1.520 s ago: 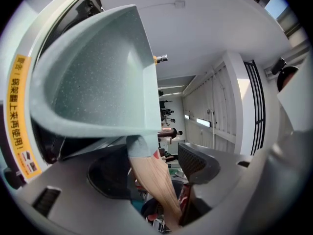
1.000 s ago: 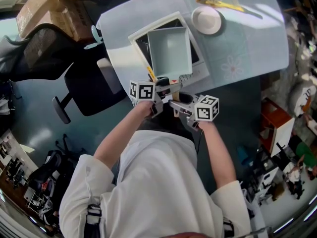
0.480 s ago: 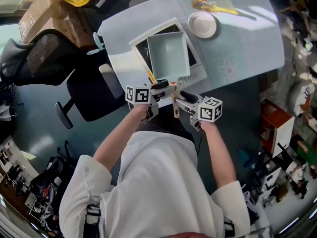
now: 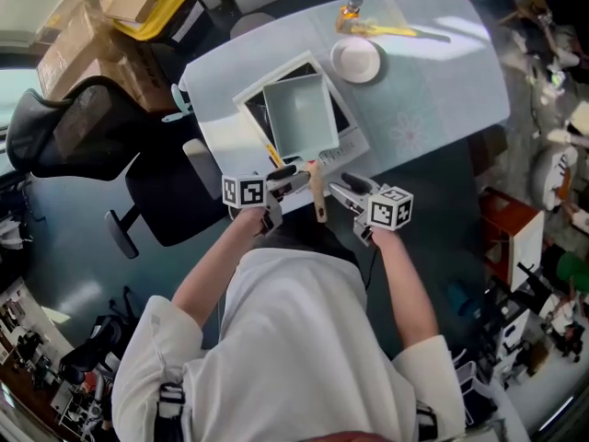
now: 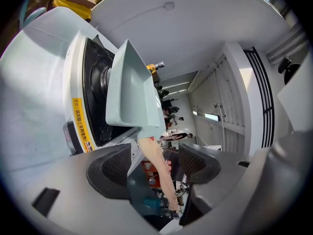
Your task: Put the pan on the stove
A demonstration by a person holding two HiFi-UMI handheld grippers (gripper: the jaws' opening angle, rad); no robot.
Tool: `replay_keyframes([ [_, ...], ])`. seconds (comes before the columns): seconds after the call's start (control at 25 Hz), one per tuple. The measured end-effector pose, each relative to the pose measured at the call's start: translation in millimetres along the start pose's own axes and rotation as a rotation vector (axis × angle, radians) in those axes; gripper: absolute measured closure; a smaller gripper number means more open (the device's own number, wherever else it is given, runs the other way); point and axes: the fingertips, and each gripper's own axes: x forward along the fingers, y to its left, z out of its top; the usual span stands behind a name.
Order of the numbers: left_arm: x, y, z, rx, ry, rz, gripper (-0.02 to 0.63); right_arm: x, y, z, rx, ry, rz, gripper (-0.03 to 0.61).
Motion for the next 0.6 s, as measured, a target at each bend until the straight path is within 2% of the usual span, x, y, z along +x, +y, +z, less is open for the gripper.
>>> replay_keyframes([
  [0.28, -8.7, -13.2, 3.4, 0.049, -0.021, 0.002, 0.302, -13.5, 12.9, 15.6, -0.073, -0.057, -0.061, 0.327],
  [0.44, -13.5, -27.3, 12.7, 0.11, -0.048, 0.008, 0.302, -22.2, 24.5, 27.9, -0.123, -0.088, -0.079, 0.33],
  [0.6, -23.7, -43.1, 19.3, 0.177, -0.081, 0.018, 0.302, -29.4, 36.9, 33.5, -0.171, -0.114, -0.098, 0.377],
])
